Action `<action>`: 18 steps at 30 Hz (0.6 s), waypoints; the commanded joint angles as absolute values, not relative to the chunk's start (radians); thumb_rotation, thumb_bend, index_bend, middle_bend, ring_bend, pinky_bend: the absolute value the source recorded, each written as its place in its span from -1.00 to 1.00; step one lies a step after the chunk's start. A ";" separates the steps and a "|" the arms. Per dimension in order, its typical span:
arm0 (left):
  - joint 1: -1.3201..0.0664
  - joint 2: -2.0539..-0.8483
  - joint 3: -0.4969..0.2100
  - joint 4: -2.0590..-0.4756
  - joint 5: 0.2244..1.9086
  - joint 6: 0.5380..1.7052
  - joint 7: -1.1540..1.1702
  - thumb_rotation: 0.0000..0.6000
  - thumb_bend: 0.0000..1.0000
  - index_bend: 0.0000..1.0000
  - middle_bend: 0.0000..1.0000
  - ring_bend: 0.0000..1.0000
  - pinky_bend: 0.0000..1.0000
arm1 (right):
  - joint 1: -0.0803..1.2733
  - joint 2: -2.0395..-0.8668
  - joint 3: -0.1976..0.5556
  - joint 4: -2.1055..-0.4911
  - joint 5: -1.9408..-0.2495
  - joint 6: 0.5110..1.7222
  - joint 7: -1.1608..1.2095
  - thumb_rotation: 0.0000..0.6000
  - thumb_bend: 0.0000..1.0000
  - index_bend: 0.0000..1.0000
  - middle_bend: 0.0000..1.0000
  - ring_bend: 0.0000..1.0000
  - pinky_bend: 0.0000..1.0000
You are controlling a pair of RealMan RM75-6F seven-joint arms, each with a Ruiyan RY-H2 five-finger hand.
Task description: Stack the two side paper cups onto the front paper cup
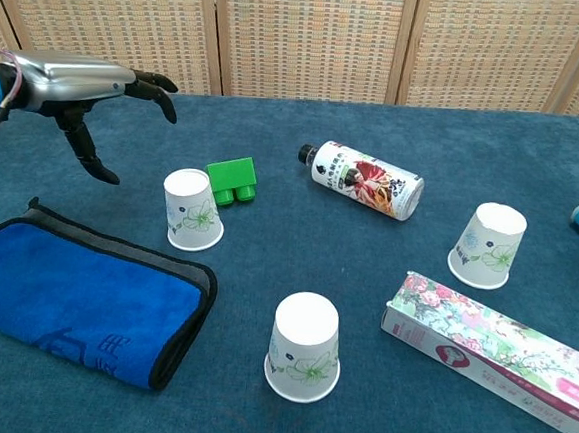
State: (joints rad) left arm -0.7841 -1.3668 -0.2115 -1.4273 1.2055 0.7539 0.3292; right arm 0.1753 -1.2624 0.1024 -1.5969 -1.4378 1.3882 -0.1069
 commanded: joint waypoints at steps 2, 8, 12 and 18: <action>-0.814 -1.404 -0.202 -1.403 1.177 0.737 0.356 1.00 -1.00 -0.58 -1.00 -1.00 -1.00 | 0.176 -1.260 0.105 -1.595 -1.431 1.385 -0.099 1.00 -0.87 -0.92 -1.00 -1.00 -1.00; -0.853 -1.459 -0.192 -1.365 1.140 0.724 0.382 1.00 -1.00 -0.57 -1.00 -1.00 -1.00 | 0.178 -1.253 0.110 -1.589 -1.418 1.376 -0.074 1.00 -0.87 -0.92 -1.00 -1.00 -1.00; -0.869 -1.477 -0.185 -1.353 1.127 0.719 0.395 1.00 -1.00 -0.55 -1.00 -1.00 -1.00 | 0.179 -1.249 0.113 -1.588 -1.414 1.375 -0.064 1.00 -0.87 -0.92 -1.00 -1.00 -1.00; -0.896 -1.510 -0.172 -1.334 1.102 0.708 0.419 1.00 -0.96 -0.40 -1.00 -1.00 -1.00 | 0.178 -1.240 0.117 -1.588 -1.406 1.372 -0.036 1.00 -0.87 -0.92 -1.00 -1.00 -1.00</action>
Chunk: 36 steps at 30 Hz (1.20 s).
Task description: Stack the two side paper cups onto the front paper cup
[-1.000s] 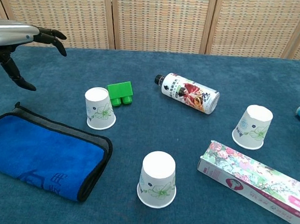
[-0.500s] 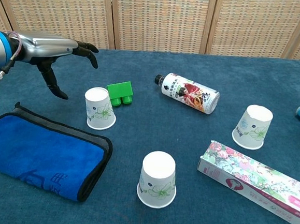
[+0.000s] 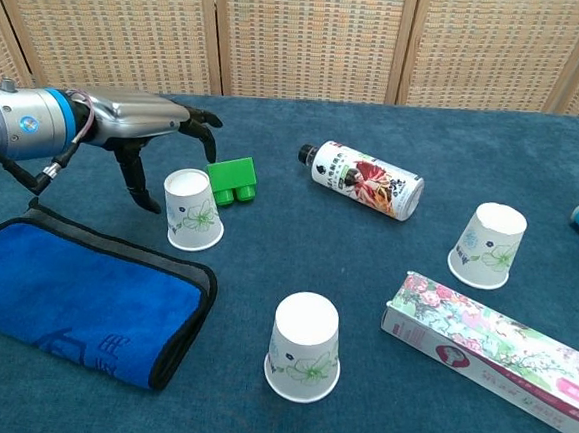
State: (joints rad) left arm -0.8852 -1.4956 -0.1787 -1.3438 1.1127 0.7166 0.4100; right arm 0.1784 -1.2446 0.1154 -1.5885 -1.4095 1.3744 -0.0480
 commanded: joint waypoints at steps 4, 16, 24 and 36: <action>-0.905 -1.527 -0.162 -1.320 1.083 0.710 0.431 1.00 -0.76 -0.14 -1.00 -1.00 -1.00 | 0.179 -1.237 0.120 -1.583 -1.402 1.370 -0.020 1.00 -0.87 -0.92 -1.00 -1.00 -1.00; -0.897 -1.490 -0.162 -1.368 1.102 0.763 0.393 1.00 -0.74 -0.01 -1.00 -1.00 -1.00 | 0.178 -1.236 0.122 -1.583 -1.401 1.376 -0.014 1.00 -0.87 -0.92 -1.00 -1.00 -1.00; -0.886 -1.427 -0.174 -1.501 1.213 0.829 0.304 1.00 -0.74 -0.07 -1.00 -1.00 -1.00 | 0.180 -1.240 0.125 -1.579 -1.392 1.375 -0.020 1.00 -0.87 -0.92 -1.00 -1.00 -1.00; -0.906 -1.444 -0.152 -1.608 1.402 0.867 0.169 1.00 -0.74 -0.06 -1.00 -1.00 -1.00 | 0.180 -1.240 0.130 -1.577 -1.380 1.375 -0.021 1.00 -0.87 -0.92 -1.00 -1.00 -1.00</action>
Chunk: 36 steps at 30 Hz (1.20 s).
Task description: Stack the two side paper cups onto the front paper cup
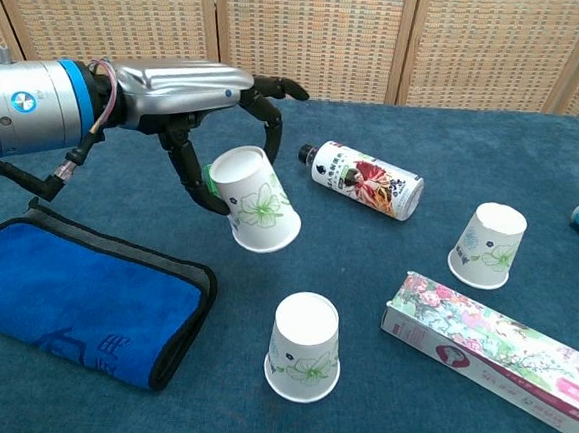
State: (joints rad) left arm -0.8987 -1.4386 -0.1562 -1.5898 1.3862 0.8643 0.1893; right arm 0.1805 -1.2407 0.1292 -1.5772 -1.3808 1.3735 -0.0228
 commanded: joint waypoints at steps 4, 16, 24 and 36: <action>-0.920 -1.454 -0.150 -1.636 1.416 0.855 0.151 1.00 -0.74 -0.05 -1.00 -1.00 -1.00 | 0.179 -1.238 0.132 -1.574 -1.378 1.375 -0.013 1.00 -0.87 -0.92 -1.00 -1.00 -1.00; -0.946 -1.428 -0.143 -1.743 1.400 0.822 0.197 1.00 -0.74 -0.02 -1.00 -1.00 -1.00 | 0.176 -1.231 0.136 -1.574 -1.376 1.380 0.008 1.00 -0.87 -0.92 -1.00 -1.00 -1.00; -0.947 -1.388 -0.126 -1.786 1.375 0.810 0.250 1.00 -0.74 -0.03 -1.00 -1.00 -1.00 | 0.174 -1.230 0.131 -1.585 -1.387 1.387 0.001 1.00 -0.88 -0.92 -1.00 -1.00 -1.00; -0.957 -1.430 -0.107 -1.777 1.353 0.804 0.291 1.00 -0.74 -0.05 -1.00 -1.00 -1.00 | 0.172 -1.225 0.134 -1.586 -1.384 1.390 0.013 1.00 -0.87 -0.92 -1.00 -1.00 -1.00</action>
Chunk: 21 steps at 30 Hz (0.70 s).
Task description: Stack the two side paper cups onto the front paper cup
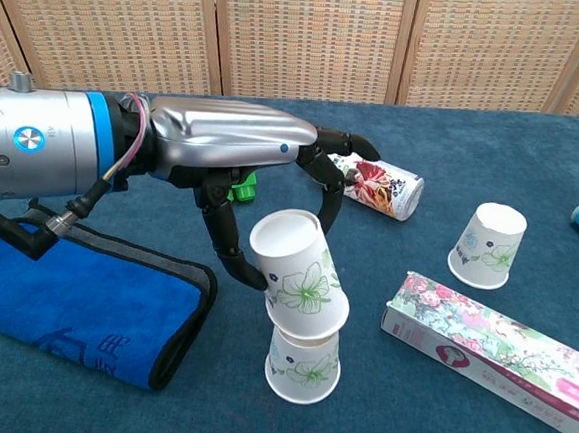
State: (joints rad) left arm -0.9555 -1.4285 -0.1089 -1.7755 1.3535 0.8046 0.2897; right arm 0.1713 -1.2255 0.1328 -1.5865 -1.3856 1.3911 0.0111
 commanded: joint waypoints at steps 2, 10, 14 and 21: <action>-0.959 -1.429 -0.105 -1.783 1.354 0.801 0.296 1.00 -0.74 -0.05 -1.00 -1.00 -1.00 | 0.172 -1.225 0.136 -1.584 -1.380 1.389 0.016 1.00 -0.87 -0.92 -1.00 -1.00 -1.00; -0.956 -1.420 -0.109 -1.801 1.354 0.815 0.290 1.00 -0.74 -0.04 -1.00 -1.00 -1.00 | 0.172 -1.226 0.137 -1.583 -1.379 1.388 0.018 1.00 -0.87 -0.92 -1.00 -1.00 -1.00; -0.954 -1.410 -0.108 -1.811 1.362 0.820 0.281 1.00 -0.74 -0.04 -1.00 -1.00 -1.00 | 0.172 -1.227 0.136 -1.584 -1.380 1.388 0.016 1.00 -0.87 -0.92 -1.00 -1.00 -1.00; -0.950 -1.394 -0.099 -1.825 1.372 0.821 0.281 1.00 -0.74 -0.04 -1.00 -1.00 -1.00 | 0.172 -1.228 0.134 -1.586 -1.382 1.390 0.012 1.00 -0.87 -0.92 -1.00 -1.00 -1.00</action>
